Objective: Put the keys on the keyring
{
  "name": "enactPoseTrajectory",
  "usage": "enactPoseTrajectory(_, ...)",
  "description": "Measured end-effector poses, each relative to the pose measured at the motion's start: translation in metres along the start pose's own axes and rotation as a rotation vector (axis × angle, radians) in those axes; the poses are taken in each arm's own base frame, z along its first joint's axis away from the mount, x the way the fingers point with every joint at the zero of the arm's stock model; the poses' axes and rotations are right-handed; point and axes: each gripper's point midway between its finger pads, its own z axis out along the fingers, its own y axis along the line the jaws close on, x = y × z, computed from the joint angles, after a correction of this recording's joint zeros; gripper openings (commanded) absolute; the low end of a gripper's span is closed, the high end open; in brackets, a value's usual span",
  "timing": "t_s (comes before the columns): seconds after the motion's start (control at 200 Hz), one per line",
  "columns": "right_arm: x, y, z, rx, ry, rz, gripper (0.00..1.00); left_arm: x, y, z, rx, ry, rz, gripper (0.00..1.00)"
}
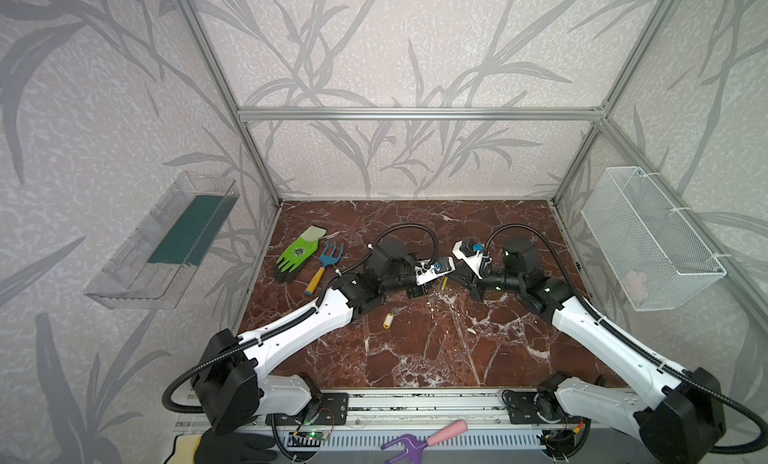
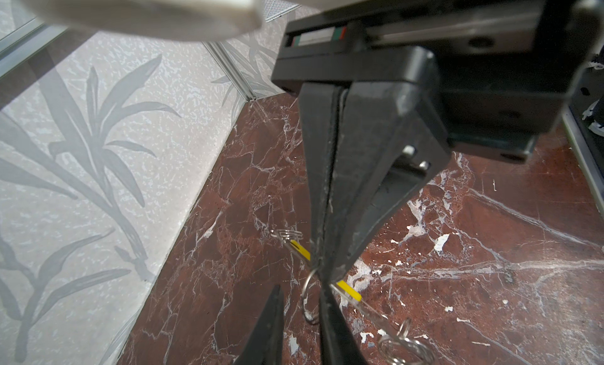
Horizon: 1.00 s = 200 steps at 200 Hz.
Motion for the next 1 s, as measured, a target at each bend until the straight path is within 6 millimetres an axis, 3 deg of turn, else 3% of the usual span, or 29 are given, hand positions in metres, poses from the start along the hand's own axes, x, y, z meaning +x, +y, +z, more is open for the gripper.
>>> enactPoseTrajectory(0.2, -0.001, -0.001, 0.000, 0.004, -0.004, -0.004, 0.00, -0.003, 0.000, 0.001, 0.008, -0.007, -0.005, 0.05)
enactPoseTrajectory(0.565, -0.006, -0.003, -0.003, 0.029, -0.019, -0.031, 0.00, -0.010, 0.000, 0.000, 0.018, -0.027, -0.012, 0.00)
enactPoseTrajectory(0.775, -0.006, -0.002, -0.007, 0.044, -0.050, -0.058, 0.23, -0.014, -0.002, 0.000, 0.033, -0.054, -0.038, 0.00)
enactPoseTrajectory(1.0, -0.004, 0.001, -0.018, 0.040, -0.160, -0.064, 0.29, -0.018, -0.006, -0.001, 0.061, -0.140, -0.116, 0.00)
